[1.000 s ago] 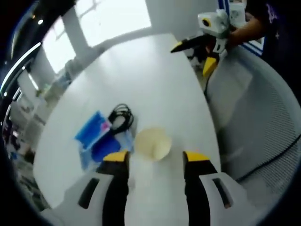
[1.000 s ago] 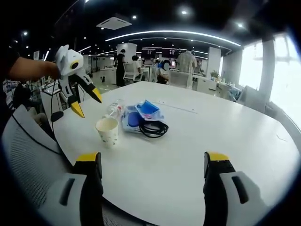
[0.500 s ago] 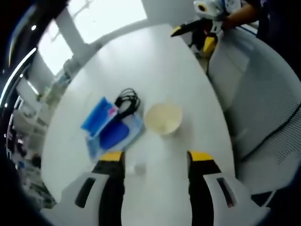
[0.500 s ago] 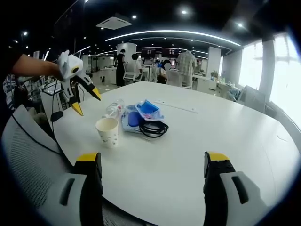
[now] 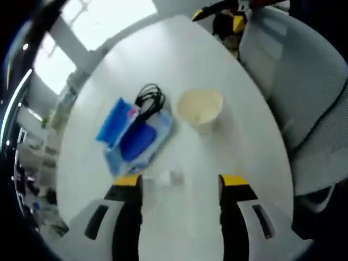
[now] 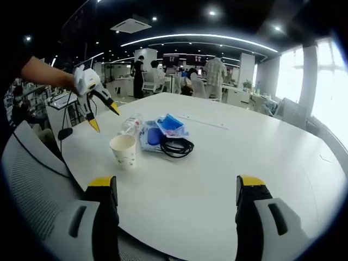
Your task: Arrange the tabletop items into an orderly group along one side of the table until the central work area is clear of visible clutter.
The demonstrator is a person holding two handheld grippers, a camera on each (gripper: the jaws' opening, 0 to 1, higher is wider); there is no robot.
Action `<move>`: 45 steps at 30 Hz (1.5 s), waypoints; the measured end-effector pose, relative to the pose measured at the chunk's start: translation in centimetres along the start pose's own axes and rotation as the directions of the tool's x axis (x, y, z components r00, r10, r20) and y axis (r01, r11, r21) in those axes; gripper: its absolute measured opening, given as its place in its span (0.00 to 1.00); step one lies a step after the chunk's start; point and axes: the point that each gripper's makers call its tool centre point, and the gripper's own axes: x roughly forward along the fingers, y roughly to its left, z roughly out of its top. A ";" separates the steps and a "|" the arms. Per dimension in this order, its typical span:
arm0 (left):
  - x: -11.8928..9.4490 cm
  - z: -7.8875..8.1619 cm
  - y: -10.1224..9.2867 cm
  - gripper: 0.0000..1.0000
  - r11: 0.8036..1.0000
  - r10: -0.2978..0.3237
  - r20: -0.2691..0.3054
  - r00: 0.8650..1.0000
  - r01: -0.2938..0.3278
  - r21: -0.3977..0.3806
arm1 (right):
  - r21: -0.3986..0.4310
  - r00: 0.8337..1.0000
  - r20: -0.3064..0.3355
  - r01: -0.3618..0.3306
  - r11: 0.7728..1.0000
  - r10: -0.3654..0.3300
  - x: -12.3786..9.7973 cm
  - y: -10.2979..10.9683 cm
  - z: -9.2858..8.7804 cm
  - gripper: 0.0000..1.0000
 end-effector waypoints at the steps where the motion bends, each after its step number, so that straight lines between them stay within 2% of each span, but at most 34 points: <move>1: 0.1 -0.2 -0.1 0.55 1.000 -0.010 -0.006 1.000 0.010 0.009 | -0.003 1.000 -0.001 -0.002 1.000 0.002 0.0 0.0 0.0 0.90; 6: 0.3 -1.6 1.0 0.57 0.998 -0.013 -0.046 0.999 0.016 0.060 | -0.008 1.000 -0.008 -0.013 1.000 0.012 0.1 0.3 -0.1 0.91; 15: 0.9 -2.8 2.5 0.65 0.985 -0.016 -0.093 0.996 0.032 0.169 | -0.019 0.999 -0.030 -0.021 1.000 0.021 0.3 0.5 -0.5 0.91; 23: 2.0 -3.7 3.7 0.66 0.957 -0.021 -0.145 0.989 0.062 0.285 | -0.022 0.999 -0.042 -0.021 1.000 0.020 0.4 0.3 -0.8 0.90; 32: 3.3 -4.5 4.8 0.60 0.917 -0.029 -0.189 0.982 0.102 0.385 | -0.026 0.998 -0.057 -0.020 0.999 0.018 0.5 0.2 -1.1 0.90; 37: 4.1 -5.2 5.0 0.56 0.903 -0.060 -0.216 0.975 0.145 0.405 | -0.031 0.998 -0.065 -0.021 0.999 0.019 0.6 0.3 -1.2 0.89; 40: 4.6 -5.6 5.0 0.53 0.881 -0.073 -0.244 0.967 0.177 0.439 | -0.034 0.997 -0.069 -0.022 0.999 0.020 0.6 0.3 -1.3 0.89; 45: 5.3 -5.3 5.8 0.51 0.875 -0.070 -0.243 0.968 0.176 0.451 | -0.027 0.998 -0.069 -0.011 1.000 0.009 0.6 0.0 -1.3 0.89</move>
